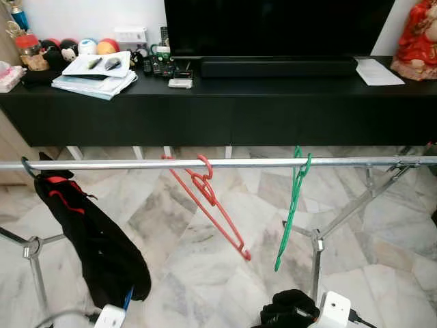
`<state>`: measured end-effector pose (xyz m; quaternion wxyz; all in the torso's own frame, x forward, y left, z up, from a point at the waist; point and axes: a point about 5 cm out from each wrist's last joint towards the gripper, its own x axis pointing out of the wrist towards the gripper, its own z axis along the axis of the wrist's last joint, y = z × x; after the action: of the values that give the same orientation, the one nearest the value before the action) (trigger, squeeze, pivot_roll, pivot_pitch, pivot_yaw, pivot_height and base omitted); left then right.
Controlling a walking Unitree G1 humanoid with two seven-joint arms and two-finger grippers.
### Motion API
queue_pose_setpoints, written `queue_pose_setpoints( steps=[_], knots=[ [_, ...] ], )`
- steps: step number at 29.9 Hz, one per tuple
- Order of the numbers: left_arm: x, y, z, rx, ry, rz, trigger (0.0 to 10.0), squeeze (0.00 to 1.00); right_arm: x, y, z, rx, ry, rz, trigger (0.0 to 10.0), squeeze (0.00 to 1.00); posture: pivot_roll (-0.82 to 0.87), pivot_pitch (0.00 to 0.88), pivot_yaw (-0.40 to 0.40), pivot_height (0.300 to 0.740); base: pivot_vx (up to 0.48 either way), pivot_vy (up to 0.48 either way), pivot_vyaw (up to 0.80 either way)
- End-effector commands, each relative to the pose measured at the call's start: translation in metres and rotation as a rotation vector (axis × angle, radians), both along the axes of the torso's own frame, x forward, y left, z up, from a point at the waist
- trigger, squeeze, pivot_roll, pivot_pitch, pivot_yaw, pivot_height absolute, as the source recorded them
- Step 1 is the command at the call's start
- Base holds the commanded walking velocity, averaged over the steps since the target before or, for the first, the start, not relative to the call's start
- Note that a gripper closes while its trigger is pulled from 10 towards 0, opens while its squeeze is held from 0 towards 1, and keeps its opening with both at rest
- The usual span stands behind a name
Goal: Hang hanger
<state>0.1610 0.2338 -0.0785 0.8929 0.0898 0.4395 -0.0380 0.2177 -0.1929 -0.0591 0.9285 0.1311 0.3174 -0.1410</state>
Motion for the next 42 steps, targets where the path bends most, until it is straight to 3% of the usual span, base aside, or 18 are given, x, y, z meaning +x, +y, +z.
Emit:
queue_pose_setpoints(
  steps=[1,8,17,25,34,42],
  knots=[
    [-0.018,0.002,-0.008,0.0,0.054,0.04,10.0,0.0,-0.003,0.0,-0.002,0.002,0.019,0.007,10.0,0.0,-0.04,0.103,-0.011,0.74,0.0,0.0,0.0],
    [-0.042,0.005,-0.016,-0.009,0.107,0.093,10.0,0.0,-0.002,0.001,-0.002,0.003,0.022,0.018,10.0,0.0,-0.04,0.091,-0.016,0.74,-0.243,0.0,0.0],
    [-0.085,0.026,-0.02,0.021,0.181,0.12,10.0,0.0,-0.003,0.002,-0.003,0.008,0.031,0.02,10.0,0.0,-0.04,0.074,-0.01,0.74,-0.348,0.0,0.0],
    [-0.106,0.018,-0.026,0.028,0.232,0.119,10.0,0.0,-0.004,0.003,-0.004,0.013,0.039,0.02,10.0,0.0,-0.04,0.081,-0.003,0.74,-0.368,0.0,0.0],
    [-0.112,0.007,-0.03,0.021,0.249,0.107,10.0,0.0,-0.005,0.004,-0.005,0.017,0.04,0.014,10.0,0.0,-0.04,0.095,0.002,0.74,-0.37,0.0,0.0],
    [-0.103,0.01,-0.028,0.022,0.228,0.105,10.0,0.0,-0.005,0.002,-0.005,0.015,0.042,0.009,10.0,0.0,-0.03,0.104,-0.003,0.74,-0.371,0.0,0.0]
  ],
)
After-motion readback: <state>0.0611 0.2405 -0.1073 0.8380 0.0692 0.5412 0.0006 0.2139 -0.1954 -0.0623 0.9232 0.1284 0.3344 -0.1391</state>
